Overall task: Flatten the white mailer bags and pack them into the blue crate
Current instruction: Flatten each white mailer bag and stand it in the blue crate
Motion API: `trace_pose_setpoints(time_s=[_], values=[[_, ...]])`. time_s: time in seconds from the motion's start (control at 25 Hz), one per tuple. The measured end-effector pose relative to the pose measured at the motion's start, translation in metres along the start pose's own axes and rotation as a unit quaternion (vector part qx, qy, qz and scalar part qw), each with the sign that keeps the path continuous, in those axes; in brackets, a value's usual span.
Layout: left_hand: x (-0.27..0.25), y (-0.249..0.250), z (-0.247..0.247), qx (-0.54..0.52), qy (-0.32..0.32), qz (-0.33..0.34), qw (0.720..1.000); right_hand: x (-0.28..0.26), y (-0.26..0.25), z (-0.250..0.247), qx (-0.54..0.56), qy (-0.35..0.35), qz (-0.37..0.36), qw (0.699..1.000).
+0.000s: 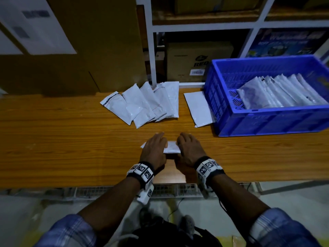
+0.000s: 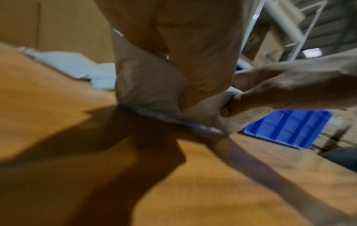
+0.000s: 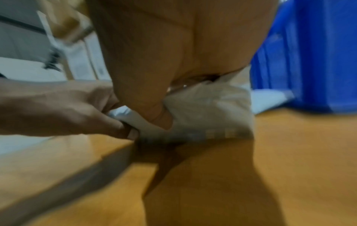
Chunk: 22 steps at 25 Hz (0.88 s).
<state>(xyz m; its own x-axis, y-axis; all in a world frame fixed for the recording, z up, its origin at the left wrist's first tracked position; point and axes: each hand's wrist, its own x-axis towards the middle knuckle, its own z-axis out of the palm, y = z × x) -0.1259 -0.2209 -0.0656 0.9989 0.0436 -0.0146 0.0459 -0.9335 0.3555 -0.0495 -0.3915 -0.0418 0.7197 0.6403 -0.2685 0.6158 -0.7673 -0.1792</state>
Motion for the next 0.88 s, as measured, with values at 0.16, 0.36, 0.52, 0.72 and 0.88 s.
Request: trace_pose_setpoints(time_s=[0.16,0.36,0.52,0.72,0.88], values=[[-0.020,-0.002,0.023,-0.087,-0.067,-0.077,0.991,-0.008,0.000,0.048,0.067,-0.098,0.020,0.993],[-0.030,-0.002,0.026,-0.093,-0.040,-0.061,0.993,-0.019,-0.011,0.068,0.121,0.014,0.056,0.991],[-0.019,-0.001,0.034,0.068,-0.012,-0.042,0.997,-0.017,-0.017,0.078,0.085,0.051,0.080,0.992],[-0.019,0.000,0.054,0.086,-0.032,-0.064,0.994,-0.015,-0.014,0.075,0.092,0.046,0.070,0.992],[-0.020,-0.001,0.059,0.065,-0.033,-0.074,0.995,-0.019,-0.011,0.067,0.138,0.032,0.052,0.989]])
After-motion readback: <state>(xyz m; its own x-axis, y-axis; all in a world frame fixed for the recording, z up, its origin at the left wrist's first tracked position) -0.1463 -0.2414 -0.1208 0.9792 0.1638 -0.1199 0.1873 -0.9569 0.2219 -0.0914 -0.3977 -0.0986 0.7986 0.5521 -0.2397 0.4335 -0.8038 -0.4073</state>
